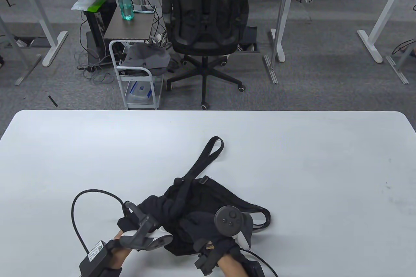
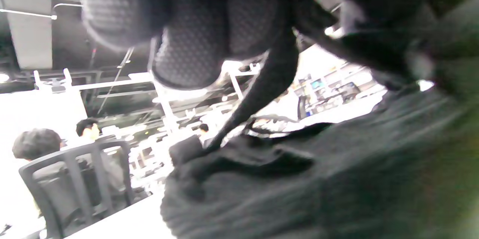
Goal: Pull shoulder strap to tighten
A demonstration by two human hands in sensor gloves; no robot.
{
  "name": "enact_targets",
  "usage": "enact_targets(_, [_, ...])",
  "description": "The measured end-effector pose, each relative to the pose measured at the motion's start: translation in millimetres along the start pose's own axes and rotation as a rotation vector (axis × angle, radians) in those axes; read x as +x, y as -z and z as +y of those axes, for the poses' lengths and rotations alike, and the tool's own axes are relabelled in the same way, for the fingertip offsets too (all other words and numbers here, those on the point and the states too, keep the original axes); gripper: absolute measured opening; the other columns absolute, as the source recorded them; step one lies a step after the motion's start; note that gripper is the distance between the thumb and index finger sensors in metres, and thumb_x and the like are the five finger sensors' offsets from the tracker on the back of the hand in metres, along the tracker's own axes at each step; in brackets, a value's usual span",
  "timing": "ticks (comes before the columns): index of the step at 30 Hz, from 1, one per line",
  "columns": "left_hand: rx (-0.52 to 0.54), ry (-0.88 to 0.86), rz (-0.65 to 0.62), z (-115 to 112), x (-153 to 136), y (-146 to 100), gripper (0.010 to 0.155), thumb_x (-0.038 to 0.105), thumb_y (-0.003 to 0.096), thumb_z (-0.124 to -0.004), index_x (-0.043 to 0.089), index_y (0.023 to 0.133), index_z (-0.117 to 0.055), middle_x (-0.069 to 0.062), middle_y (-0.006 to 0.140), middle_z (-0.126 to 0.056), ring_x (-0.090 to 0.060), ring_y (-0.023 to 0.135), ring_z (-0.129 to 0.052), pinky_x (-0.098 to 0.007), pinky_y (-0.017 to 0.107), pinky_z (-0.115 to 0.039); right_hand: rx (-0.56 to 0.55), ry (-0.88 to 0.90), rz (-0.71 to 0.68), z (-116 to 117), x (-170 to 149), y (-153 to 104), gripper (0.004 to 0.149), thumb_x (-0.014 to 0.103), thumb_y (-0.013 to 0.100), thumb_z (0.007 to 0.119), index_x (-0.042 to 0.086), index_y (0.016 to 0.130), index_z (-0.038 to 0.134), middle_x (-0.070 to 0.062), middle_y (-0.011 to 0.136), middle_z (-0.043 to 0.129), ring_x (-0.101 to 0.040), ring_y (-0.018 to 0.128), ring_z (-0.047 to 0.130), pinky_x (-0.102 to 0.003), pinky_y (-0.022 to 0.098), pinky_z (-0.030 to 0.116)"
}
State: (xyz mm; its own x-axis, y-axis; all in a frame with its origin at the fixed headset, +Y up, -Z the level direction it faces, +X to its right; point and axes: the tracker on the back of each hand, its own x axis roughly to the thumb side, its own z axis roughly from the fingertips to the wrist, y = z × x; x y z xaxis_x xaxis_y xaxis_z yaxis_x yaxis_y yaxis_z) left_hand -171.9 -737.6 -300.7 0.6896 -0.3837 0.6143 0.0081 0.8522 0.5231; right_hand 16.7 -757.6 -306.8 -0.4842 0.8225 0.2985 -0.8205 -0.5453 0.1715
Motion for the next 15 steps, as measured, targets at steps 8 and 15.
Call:
enact_targets(8, [0.017,-0.022,-0.033,3,9,2,0.065,0.044,0.0297,-0.058,0.03,0.093,-0.064,0.009,0.063,-0.097,-0.016,0.059,-0.104,-0.035,0.043,-0.088,0.015,0.008,-0.006,4,3,1,0.038,0.035,0.044,0.083,0.005,0.056,0.102,-0.016,0.051,0.11,-0.037,0.039,0.106,-0.057,0.046,0.08])
enact_targets(15, [-0.077,-0.074,0.066,-16,-11,3,0.065,0.044,0.0293,-0.056,0.037,0.094,-0.061,0.01,0.066,-0.095,-0.016,0.063,-0.102,-0.036,0.046,-0.086,0.038,-0.014,0.016,4,0,3,0.038,0.035,0.044,0.083,0.004,0.052,0.104,-0.016,0.046,0.111,-0.036,0.036,0.107,-0.056,0.044,0.081])
